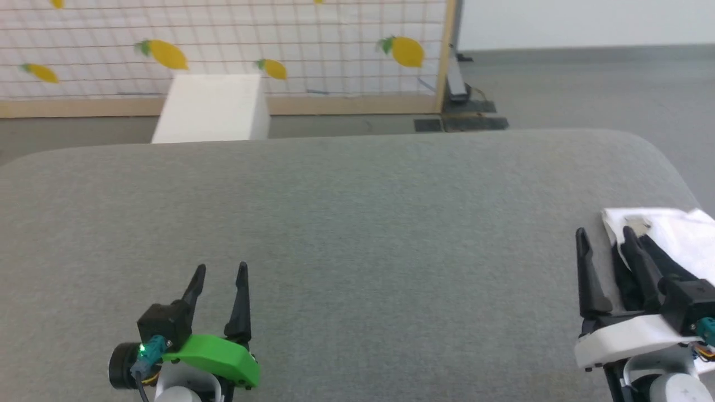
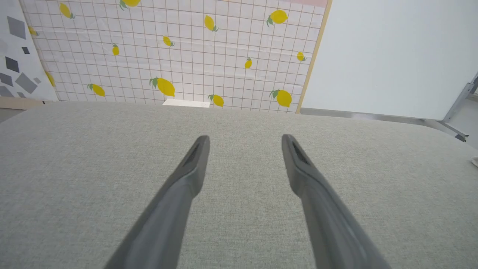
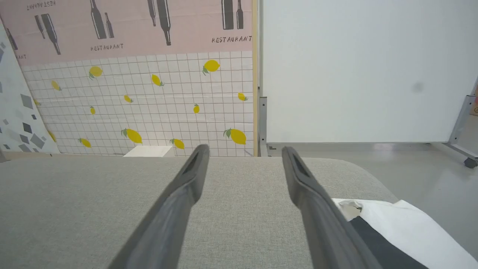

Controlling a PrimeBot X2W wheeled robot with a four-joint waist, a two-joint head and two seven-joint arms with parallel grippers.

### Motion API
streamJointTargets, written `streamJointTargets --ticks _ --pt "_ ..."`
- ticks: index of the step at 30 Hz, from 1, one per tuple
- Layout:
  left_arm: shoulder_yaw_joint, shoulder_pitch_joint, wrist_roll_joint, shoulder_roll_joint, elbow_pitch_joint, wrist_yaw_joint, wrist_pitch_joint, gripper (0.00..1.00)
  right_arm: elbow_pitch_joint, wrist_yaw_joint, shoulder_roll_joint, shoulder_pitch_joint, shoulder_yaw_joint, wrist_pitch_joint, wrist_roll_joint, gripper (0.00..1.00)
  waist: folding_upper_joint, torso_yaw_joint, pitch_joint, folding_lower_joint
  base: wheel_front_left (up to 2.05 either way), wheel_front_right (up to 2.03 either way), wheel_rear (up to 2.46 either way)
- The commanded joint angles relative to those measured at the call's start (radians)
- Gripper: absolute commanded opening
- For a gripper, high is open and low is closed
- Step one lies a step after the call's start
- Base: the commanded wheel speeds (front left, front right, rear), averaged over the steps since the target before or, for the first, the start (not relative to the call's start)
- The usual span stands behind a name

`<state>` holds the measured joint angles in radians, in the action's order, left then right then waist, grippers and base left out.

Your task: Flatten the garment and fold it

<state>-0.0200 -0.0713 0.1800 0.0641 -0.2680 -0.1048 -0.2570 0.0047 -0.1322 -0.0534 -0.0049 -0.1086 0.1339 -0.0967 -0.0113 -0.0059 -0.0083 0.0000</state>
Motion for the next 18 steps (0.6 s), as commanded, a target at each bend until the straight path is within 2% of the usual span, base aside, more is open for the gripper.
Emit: streamJointTargets --ticks 1,8,18 --pt "-0.006 0.013 0.019 -0.005 -0.005 -0.005 -0.005 1.0 -0.005 0.002 0.002 0.016 0.011 0.005 -0.005 1.0 0.0113 0.047 -0.035 0.0 0.0 0.0 0.0" --pt "-0.036 0.022 0.02 -0.009 -0.011 -0.009 -0.005 1.0 0.014 0.002 0.003 0.056 0.051 0.005 -0.021 1.0 0.0113 0.071 -0.049 0.0 0.0 0.0 0.0" --pt "-0.045 0.025 0.027 -0.011 -0.016 -0.011 -0.005 1.0 0.025 0.002 0.003 0.098 0.083 0.007 -0.034 1.0 0.0113 0.068 -0.052 0.0 0.0 0.0 0.0"
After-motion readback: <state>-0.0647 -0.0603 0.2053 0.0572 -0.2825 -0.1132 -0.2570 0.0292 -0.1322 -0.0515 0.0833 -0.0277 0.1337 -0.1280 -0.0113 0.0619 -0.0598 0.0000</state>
